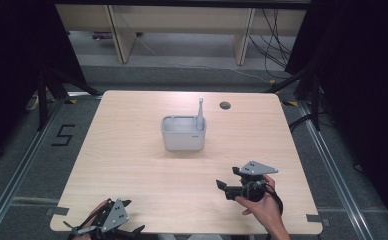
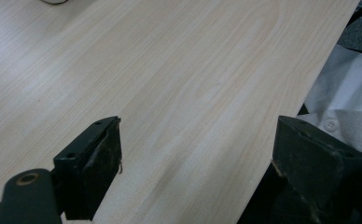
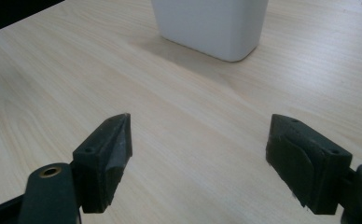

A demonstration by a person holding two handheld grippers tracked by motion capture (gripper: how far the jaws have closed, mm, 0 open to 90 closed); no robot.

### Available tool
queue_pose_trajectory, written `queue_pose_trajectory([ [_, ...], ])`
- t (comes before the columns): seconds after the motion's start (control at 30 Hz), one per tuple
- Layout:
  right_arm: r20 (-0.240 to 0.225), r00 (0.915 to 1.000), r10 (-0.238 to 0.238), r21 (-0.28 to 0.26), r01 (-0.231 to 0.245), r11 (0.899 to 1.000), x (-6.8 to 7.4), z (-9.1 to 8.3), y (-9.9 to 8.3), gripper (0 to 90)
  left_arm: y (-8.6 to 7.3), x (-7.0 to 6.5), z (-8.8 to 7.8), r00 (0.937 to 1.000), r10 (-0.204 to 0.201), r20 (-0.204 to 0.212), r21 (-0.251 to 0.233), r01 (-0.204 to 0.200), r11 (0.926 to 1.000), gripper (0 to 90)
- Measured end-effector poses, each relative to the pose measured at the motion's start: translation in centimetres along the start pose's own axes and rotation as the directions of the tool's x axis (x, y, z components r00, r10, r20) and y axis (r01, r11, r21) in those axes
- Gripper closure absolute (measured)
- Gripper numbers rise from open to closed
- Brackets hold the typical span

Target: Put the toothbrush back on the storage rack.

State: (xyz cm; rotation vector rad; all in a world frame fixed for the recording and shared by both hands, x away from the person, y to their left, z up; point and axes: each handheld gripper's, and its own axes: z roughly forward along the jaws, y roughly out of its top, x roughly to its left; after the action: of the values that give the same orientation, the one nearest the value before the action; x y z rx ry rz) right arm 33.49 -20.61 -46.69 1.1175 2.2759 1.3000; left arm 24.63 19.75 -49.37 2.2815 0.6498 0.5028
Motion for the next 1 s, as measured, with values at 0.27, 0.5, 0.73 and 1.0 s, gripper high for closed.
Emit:
queue_pose_trajectory([
  [0.27,-0.008,0.9999,0.009,0.006,-0.009,1.0,0.6,-0.4,-1.0,22.3,0.0,0.0,0.0,0.9999,-0.011,0.007,0.001,0.011,0.9999,15.3],
  [0.5,0.007,1.0,-0.004,0.001,0.004,1.0,0.7,-1.0,-1.8,21.0,0.0,-0.1,0.0,0.9999,-0.015,0.006,-0.001,0.015,0.9999,15.3],
  [0.73,0.011,0.9999,0.004,0.005,-0.004,1.0,0.9,-1.6,-2.5,18.9,0.0,0.0,0.0,1.0,-0.006,-0.003,0.001,0.006,1.0,15.3],
  [1.0,0.008,0.9999,0.008,0.011,-0.008,1.0,1.2,-2.1,-3.3,18.1,0.0,0.0,0.0,1.0,0.001,0.003,0.006,-0.001,1.0,15.3],
])
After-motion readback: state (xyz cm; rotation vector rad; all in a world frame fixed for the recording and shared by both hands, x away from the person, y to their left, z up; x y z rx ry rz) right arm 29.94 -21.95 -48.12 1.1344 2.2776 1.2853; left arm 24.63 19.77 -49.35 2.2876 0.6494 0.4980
